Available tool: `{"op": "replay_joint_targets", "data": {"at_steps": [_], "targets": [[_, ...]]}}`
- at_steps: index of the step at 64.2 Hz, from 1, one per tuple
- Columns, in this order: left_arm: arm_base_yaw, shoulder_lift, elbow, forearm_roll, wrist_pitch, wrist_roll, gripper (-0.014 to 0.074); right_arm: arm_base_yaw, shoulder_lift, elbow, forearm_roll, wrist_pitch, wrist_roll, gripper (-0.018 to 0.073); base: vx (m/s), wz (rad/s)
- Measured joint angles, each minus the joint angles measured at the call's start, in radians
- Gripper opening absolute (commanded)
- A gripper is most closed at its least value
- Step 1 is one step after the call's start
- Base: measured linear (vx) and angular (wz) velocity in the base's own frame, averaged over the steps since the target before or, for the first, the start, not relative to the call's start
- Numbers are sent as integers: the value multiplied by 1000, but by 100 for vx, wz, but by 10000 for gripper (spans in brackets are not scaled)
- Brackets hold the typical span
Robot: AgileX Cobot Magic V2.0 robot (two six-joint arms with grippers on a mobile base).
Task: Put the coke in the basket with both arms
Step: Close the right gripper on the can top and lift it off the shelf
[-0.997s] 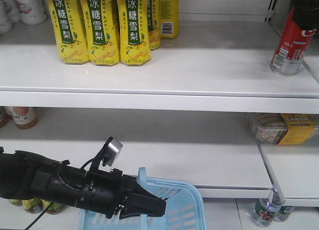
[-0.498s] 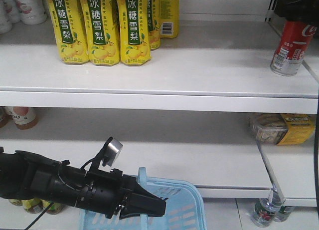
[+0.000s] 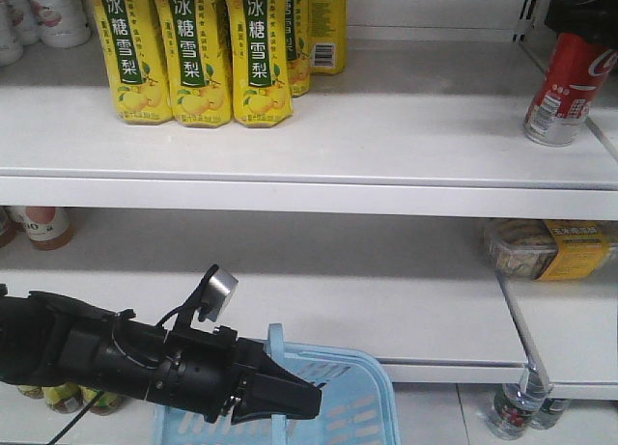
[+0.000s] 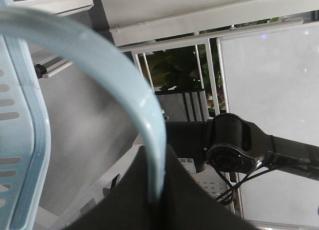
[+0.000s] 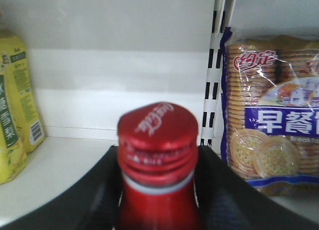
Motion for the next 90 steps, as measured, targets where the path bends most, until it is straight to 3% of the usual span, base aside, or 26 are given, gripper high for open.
{"op": "replay_joint_targets", "data": {"at_steps": [21,40,57,69,80,90], "targets": [[0,0,0,0,0,0,-6,0,-225,260,-1,-159,0,-10,0,0],[0,0,0,0,0,0,-6,0,-394,302,-36,-154,1,-8,0,0],[0,0,0,0,0,0,-6,0,-525,302,-37,-33,78,-8,0,0],[0,0,0,0,0,0,-6,0,-615,302,-25,125,108,-6,0,0],[0,0,0,0,0,0,-6,0,-639,302,121,365,73,-5,0,0],[0,0,0,0,0,0,-6,0,-639,302,400,547,-185,-5,0,0]]}}
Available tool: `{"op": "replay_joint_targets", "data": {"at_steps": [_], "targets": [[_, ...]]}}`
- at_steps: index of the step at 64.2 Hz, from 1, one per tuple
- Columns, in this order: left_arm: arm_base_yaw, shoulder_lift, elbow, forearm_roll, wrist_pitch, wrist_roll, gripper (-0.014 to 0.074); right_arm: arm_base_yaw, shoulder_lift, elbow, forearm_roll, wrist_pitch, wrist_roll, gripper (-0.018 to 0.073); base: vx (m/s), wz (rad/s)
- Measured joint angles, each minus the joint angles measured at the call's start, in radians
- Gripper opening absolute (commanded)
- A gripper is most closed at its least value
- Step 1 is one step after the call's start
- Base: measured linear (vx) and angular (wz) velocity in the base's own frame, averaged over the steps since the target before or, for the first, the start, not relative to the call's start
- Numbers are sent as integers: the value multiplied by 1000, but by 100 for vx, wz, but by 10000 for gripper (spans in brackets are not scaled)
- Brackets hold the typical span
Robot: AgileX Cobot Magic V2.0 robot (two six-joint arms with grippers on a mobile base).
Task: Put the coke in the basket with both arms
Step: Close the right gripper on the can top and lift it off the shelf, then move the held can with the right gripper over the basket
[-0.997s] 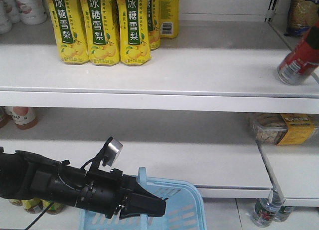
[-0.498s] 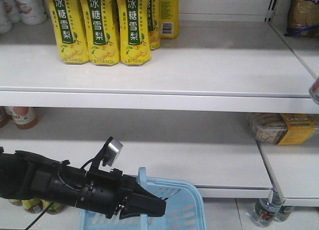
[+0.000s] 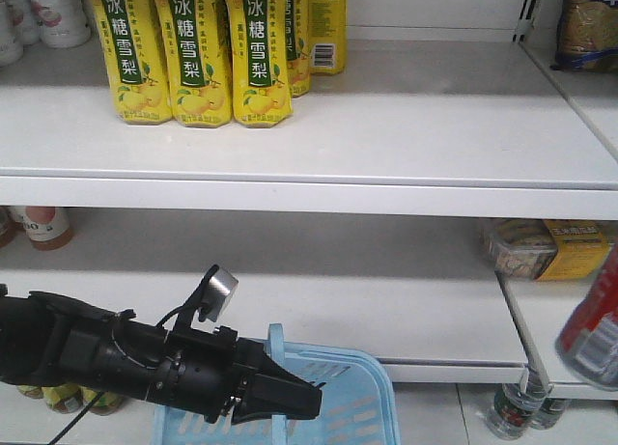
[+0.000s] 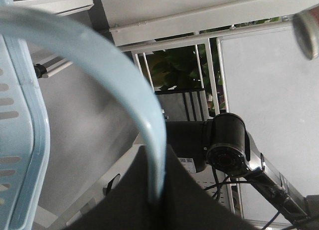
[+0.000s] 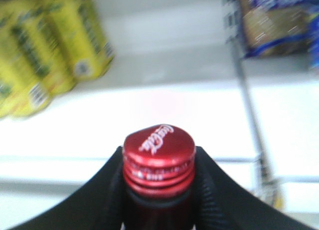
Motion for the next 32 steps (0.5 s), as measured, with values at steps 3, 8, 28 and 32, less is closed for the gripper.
{"op": "replay_joint_targets", "data": {"at_steps": [3,8,28,32], "targets": [[0,0,0,0,0,0,-6,0,0,0,106,45,-99,-5,0,0],[0,0,0,0,0,0,-6,0,0,0,264,110,-228,-5,0,0],[0,0,0,0,0,0,-6,3,107,0,517,245,-412,-5,0,0],[0,0,0,0,0,0,-6,3,147,0,517,267,-416,-5,0,0]]}}
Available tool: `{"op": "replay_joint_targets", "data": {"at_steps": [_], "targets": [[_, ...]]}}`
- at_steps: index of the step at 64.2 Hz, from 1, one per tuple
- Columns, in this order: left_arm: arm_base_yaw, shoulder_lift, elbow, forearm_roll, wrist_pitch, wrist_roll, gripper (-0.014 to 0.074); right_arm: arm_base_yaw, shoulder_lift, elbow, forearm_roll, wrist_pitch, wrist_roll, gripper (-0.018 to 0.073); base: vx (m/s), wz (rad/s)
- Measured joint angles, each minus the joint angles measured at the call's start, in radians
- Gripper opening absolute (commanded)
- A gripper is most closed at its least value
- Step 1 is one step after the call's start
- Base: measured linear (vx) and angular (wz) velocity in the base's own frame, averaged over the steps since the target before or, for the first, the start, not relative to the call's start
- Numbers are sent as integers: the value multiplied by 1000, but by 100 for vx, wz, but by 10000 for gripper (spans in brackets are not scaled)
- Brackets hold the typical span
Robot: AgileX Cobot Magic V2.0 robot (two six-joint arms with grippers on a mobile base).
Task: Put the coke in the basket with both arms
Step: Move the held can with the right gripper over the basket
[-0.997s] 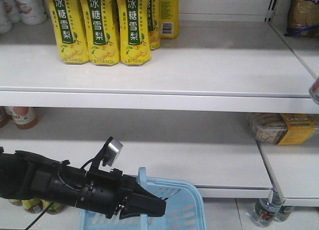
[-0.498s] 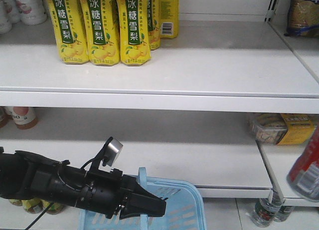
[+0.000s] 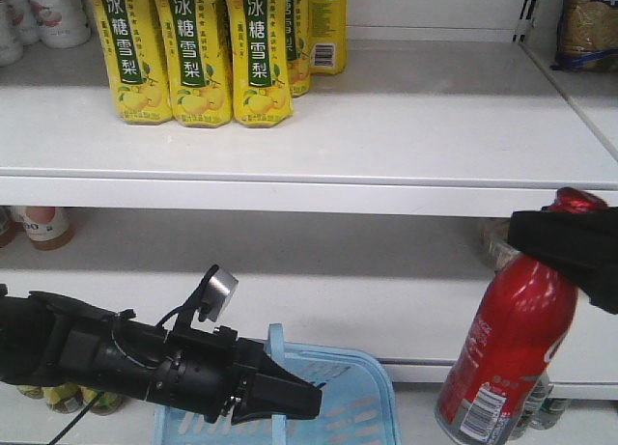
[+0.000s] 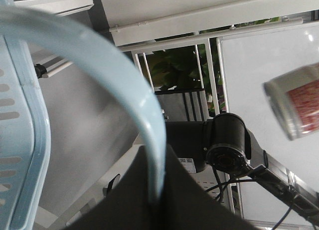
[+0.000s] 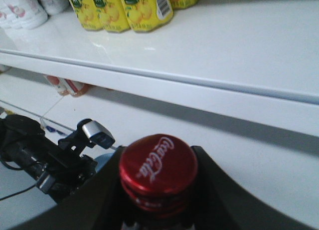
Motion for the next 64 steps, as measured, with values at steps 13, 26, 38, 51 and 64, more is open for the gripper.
{"op": "replay_joint_targets", "data": {"at_steps": [13,26,38,51,64], "targets": [[0,0,0,0,0,0,-6,0,116,0,0,8,-6,-5,0,0],[0,0,0,0,0,0,-6,0,218,0,0,17,-31,-5,0,0],[0,0,0,0,0,0,-6,0,302,0,0,35,-39,-5,0,0],[0,0,0,0,0,0,-6,0,394,0,0,47,-43,-5,0,0],[0,0,0,0,0,0,-6,0,498,0,5,45,-52,-5,0,0]]}}
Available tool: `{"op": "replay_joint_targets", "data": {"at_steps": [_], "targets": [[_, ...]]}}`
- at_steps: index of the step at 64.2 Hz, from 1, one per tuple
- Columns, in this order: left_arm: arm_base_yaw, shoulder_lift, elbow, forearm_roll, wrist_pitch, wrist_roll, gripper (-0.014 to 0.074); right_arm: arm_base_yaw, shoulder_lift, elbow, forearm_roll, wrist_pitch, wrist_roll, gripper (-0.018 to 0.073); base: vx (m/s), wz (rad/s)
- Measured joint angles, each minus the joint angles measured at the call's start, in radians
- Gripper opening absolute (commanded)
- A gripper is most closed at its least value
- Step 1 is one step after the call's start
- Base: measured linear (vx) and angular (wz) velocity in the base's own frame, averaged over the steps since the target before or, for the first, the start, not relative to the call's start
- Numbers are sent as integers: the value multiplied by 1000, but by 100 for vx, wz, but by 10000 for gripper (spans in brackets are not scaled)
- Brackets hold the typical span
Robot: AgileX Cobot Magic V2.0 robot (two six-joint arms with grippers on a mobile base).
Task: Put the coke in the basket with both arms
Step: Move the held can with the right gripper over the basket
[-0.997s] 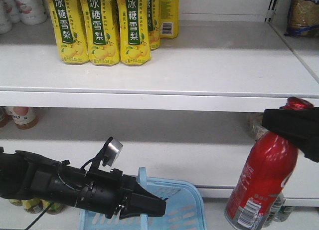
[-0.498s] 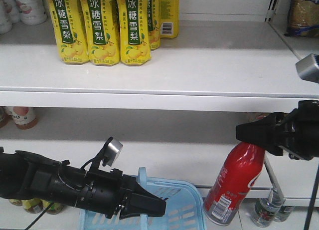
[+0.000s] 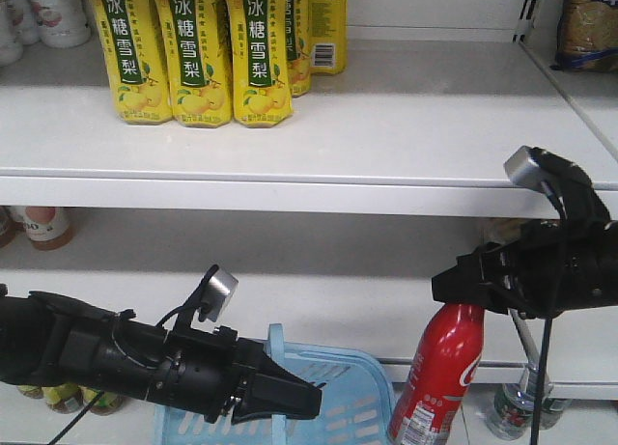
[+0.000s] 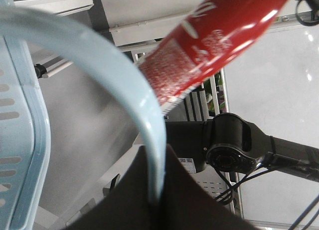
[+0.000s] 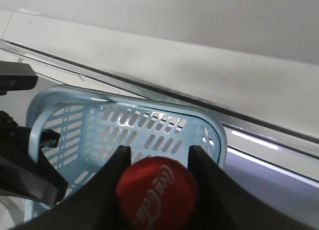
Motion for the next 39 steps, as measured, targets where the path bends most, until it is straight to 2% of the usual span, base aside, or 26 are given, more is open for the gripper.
{"op": "replay_joint_targets", "data": {"at_steps": [7,24,39], "targets": [[0,0,0,0,0,0,-6,33,60,0,11,-28,-19,-5,0,0],[0,0,0,0,1,0,-6,197,170,-4,41,-83,-56,-5,0,0],[0,0,0,0,1,0,-6,240,223,-5,54,-104,-81,-5,0,0]]}}
